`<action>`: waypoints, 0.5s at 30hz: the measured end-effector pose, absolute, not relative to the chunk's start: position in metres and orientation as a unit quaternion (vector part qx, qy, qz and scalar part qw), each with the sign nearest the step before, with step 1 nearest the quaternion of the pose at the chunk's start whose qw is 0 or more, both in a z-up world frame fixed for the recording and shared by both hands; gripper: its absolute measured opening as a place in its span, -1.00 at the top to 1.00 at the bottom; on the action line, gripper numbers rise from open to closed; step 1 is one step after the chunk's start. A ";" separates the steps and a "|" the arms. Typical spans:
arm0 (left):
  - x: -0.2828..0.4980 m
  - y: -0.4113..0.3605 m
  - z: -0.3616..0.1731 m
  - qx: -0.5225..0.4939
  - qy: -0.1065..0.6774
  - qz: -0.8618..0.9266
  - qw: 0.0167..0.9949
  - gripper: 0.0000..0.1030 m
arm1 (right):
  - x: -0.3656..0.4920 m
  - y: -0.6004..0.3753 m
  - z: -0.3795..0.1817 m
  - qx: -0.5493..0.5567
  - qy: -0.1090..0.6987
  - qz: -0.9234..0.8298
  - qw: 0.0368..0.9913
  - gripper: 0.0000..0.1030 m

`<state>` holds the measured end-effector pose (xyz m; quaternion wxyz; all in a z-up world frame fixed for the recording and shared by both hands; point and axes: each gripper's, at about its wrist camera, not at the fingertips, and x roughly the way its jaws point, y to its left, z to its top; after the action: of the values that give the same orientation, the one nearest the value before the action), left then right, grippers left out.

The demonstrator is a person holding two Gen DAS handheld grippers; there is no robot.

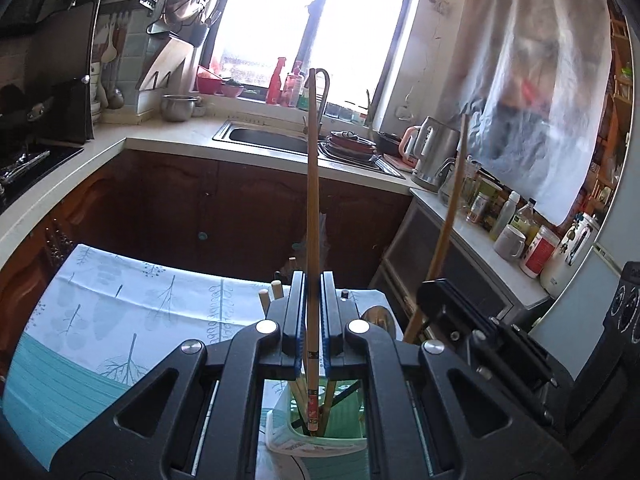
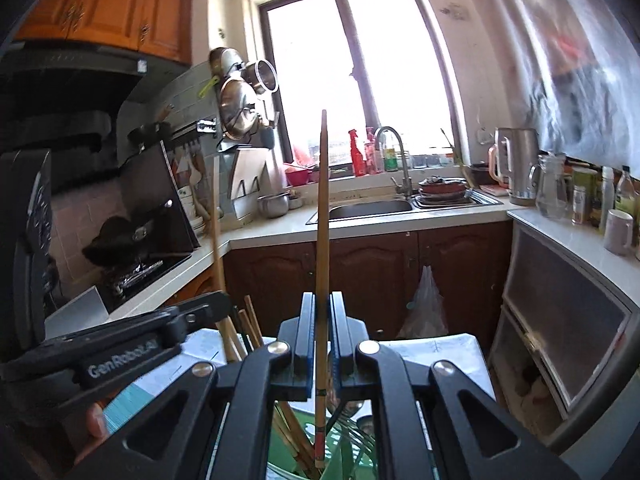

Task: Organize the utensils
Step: 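Open the left tool over the holder while the right tool releases its chopstick inside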

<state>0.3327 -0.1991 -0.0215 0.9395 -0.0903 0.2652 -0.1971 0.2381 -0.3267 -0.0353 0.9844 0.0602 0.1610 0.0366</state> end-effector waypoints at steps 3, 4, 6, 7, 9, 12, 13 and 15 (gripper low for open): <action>0.337 -0.201 -0.039 -0.086 0.265 -0.198 0.940 0.91 | 0.242 -0.322 -0.045 0.046 0.165 0.046 0.984 0.88; 0.337 -0.201 -0.043 -0.084 0.265 -0.198 0.940 0.91 | 0.243 -0.320 -0.048 0.040 0.169 0.050 0.983 0.88; 0.336 -0.200 -0.053 -0.079 0.266 -0.198 0.940 0.91 | 0.244 -0.317 -0.056 0.030 0.187 0.058 0.980 0.87; 0.334 -0.200 -0.057 -0.076 0.267 -0.200 0.940 0.88 | 0.244 -0.317 -0.059 0.029 0.196 0.061 0.978 0.87; 0.331 -0.199 -0.064 -0.066 0.279 -0.203 0.936 0.85 | 0.245 -0.317 -0.067 0.030 0.225 0.072 0.971 0.86; 0.324 -0.194 -0.071 -0.058 0.294 -0.203 0.932 0.67 | 0.241 -0.316 -0.074 0.031 0.248 0.078 0.965 0.85; 0.321 -0.192 -0.073 -0.059 0.296 -0.204 0.931 0.55 | 0.239 -0.315 -0.075 0.030 0.251 0.078 0.964 0.84; 0.313 -0.186 -0.073 -0.061 0.301 -0.205 0.929 0.40 | 0.232 -0.313 -0.076 0.028 0.259 0.080 0.962 0.84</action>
<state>0.3132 -0.1857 -0.0735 0.9293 -0.0613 0.3013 -0.2046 0.2322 -0.3127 -0.0757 0.9621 0.0284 0.2593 0.0796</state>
